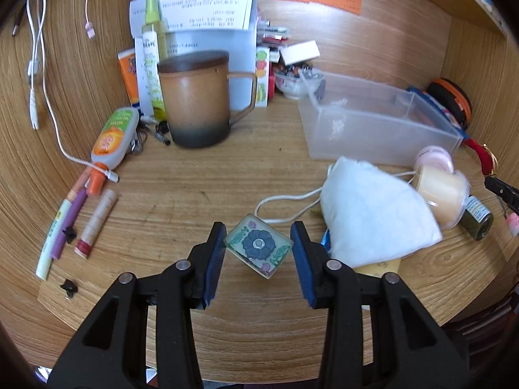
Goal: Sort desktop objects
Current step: 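Carry the red pouch and square coaster over the clear bin with both grippers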
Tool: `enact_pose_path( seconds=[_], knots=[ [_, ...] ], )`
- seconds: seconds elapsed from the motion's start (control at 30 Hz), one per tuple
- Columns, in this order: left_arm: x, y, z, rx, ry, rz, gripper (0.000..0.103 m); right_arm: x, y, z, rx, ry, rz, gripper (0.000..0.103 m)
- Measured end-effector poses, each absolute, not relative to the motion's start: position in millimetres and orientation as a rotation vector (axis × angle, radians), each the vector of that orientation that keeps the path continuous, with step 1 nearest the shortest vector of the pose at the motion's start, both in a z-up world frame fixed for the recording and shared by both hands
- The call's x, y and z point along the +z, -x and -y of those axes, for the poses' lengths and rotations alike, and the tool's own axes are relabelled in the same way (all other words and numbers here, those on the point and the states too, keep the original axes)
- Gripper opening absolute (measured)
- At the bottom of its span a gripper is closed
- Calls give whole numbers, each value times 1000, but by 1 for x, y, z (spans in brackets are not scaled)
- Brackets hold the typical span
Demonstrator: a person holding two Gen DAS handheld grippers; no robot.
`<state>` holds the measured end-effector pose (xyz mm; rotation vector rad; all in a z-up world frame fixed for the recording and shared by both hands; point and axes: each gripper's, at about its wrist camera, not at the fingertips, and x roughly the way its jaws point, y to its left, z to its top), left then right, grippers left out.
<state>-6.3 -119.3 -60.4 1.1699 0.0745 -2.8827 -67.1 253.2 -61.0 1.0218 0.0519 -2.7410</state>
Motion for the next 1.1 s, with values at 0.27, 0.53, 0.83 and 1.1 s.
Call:
enact_pose_path(
  seconds=[0.27,0.53,0.83,1.1],
  knots=[
    [-37,3,115,-2933,-1097,-45,40,-28,50,-257,-2761,-909,-31,18],
    [2,20,98,-3012,-999,76,40,-9,51,-255,-2730,-849,-32,18],
    [45,62,80,-3123,-944,105,40,11,71,-243,-2694,-803,-70,18],
    [63,113,62,-3159,-992,128,40,25,104,-221,-2653,-786,-128,18]
  ],
)
